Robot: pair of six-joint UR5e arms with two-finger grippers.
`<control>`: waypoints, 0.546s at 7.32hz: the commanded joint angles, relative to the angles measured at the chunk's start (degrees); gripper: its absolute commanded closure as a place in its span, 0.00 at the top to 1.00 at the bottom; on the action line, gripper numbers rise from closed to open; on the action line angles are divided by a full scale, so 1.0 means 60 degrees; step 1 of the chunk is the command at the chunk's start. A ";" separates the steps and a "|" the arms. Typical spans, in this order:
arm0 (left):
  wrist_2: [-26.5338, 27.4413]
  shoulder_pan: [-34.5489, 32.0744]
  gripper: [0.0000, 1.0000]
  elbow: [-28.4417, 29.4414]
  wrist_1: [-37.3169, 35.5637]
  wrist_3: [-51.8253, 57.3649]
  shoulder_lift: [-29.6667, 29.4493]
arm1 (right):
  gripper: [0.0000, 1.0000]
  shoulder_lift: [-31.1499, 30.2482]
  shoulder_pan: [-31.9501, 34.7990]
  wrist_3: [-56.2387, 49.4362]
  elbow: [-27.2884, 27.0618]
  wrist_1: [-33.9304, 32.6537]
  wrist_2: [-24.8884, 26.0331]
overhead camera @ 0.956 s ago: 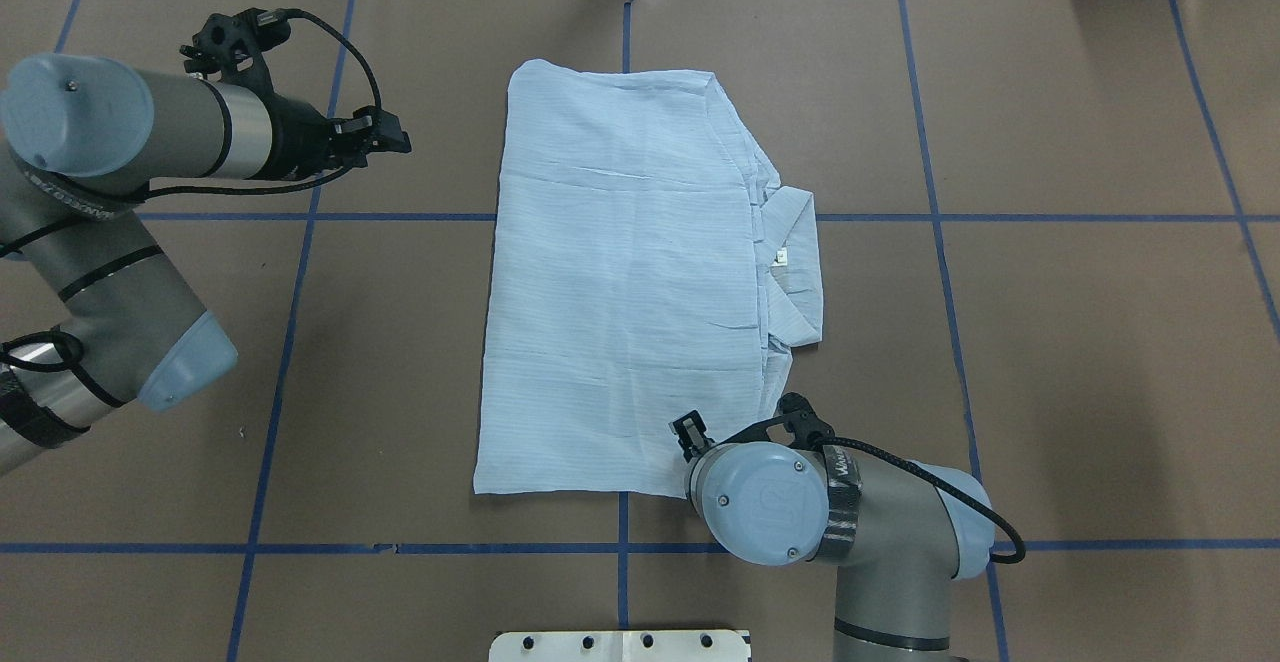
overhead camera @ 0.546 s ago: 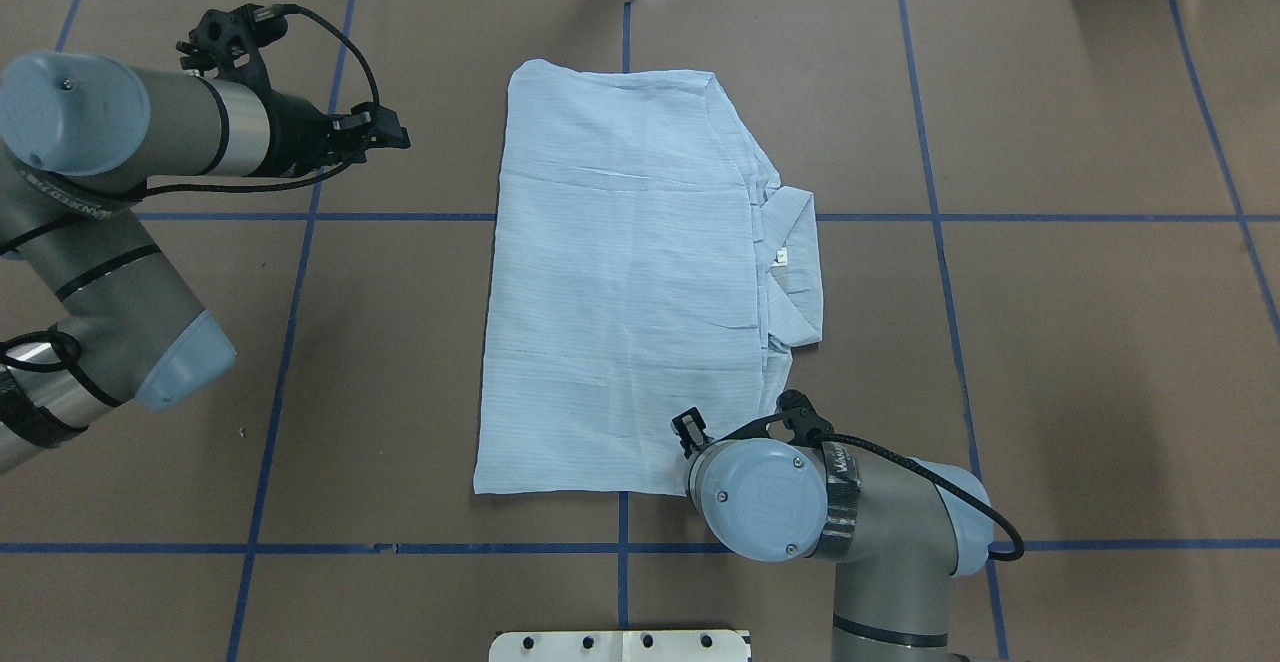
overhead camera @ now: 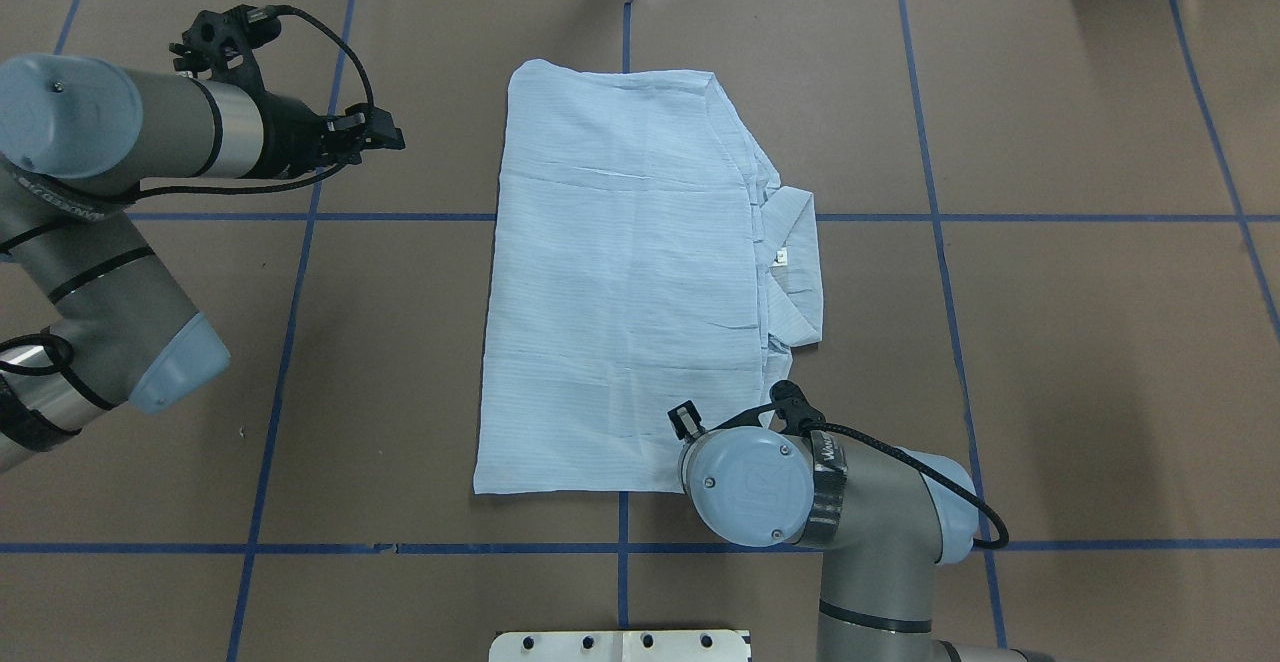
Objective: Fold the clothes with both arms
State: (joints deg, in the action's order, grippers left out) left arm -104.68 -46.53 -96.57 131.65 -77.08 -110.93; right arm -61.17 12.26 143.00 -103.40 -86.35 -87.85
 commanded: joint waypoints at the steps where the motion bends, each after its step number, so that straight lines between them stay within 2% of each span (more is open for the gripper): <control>1: 0.0000 0.0006 0.63 -0.0033 0.0001 0.0000 0.0032 | 0.00 0.0117 0.0051 -0.0088 0.0052 0.0008 -0.0037; 4: 0.0000 0.0094 0.62 -0.0076 -0.0013 -0.0465 0.0046 | 0.00 0.0088 0.0110 -0.0104 -0.0153 -0.0109 -0.0256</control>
State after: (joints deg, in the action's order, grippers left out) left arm -104.68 -46.28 -96.84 131.59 -77.88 -110.72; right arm -60.61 12.78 142.44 -103.67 -86.55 -89.07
